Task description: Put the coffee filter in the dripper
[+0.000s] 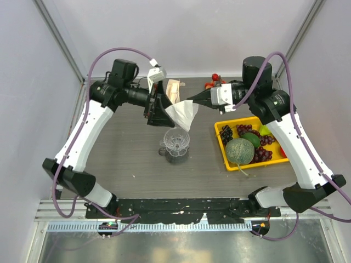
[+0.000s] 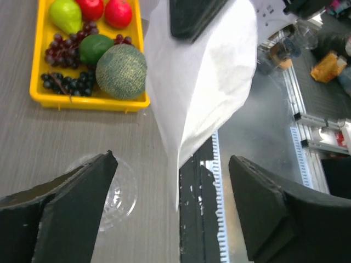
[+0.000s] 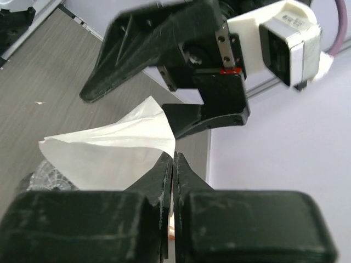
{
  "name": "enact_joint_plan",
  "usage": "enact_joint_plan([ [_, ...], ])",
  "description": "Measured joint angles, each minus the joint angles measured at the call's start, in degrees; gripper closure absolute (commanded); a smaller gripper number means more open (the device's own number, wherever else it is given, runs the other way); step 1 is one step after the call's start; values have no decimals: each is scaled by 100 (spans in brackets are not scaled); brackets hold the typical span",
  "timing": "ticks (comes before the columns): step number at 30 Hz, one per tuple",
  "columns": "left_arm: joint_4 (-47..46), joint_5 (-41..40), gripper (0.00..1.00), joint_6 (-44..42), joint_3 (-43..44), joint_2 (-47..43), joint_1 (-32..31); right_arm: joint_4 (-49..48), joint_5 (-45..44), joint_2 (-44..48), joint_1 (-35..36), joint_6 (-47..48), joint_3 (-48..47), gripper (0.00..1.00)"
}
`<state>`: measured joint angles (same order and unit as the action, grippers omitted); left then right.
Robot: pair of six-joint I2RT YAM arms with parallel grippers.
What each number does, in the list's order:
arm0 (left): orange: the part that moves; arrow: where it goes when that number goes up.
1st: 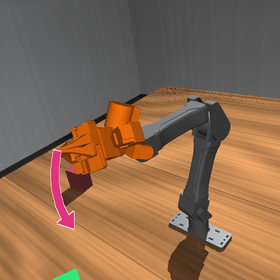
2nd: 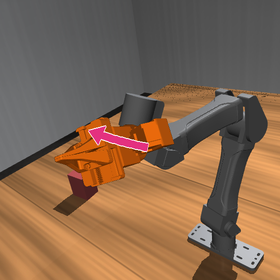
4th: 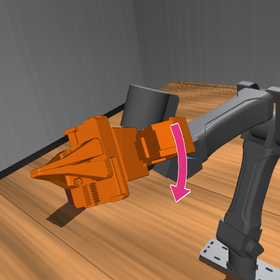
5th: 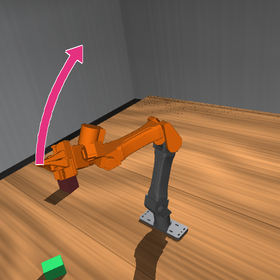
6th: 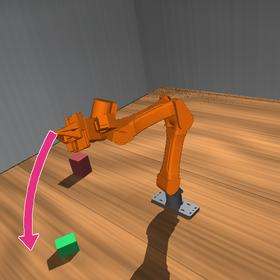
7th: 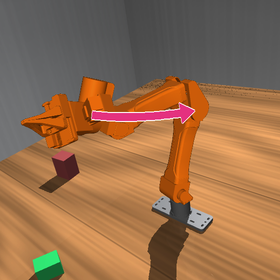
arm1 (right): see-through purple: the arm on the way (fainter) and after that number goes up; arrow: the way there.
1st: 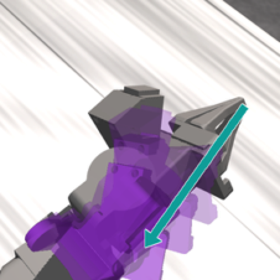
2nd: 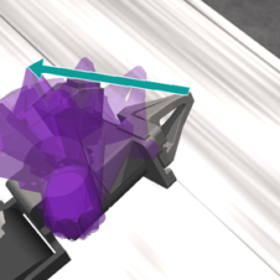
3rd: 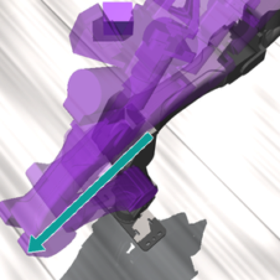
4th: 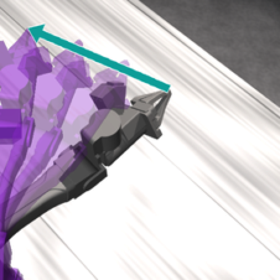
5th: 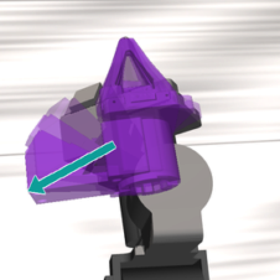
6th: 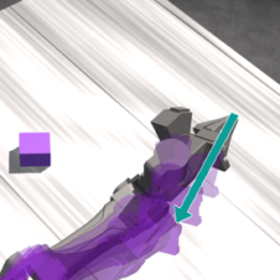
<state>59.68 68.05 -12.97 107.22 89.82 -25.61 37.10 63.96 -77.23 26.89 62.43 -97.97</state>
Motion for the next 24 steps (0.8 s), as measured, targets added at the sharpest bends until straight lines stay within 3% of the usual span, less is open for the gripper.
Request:
enact_joint_plan([
  [5,-2094,-382,1,723,-1827,-1331,599,7,-87,-9,-70,-713,-4,95],
  [9,-2929,-901,1,278,-2450,-2223,667,-157,-66,-42,-131,-1550,-13,95],
  [19,-2634,-2011,4,-2046,-2260,-2240,-315,-796,48,-103,-151,-3154,0,95],
  [24,-2483,-2437,9,-2535,-2223,-2155,-684,-846,66,-116,-151,-3442,2,95],
])
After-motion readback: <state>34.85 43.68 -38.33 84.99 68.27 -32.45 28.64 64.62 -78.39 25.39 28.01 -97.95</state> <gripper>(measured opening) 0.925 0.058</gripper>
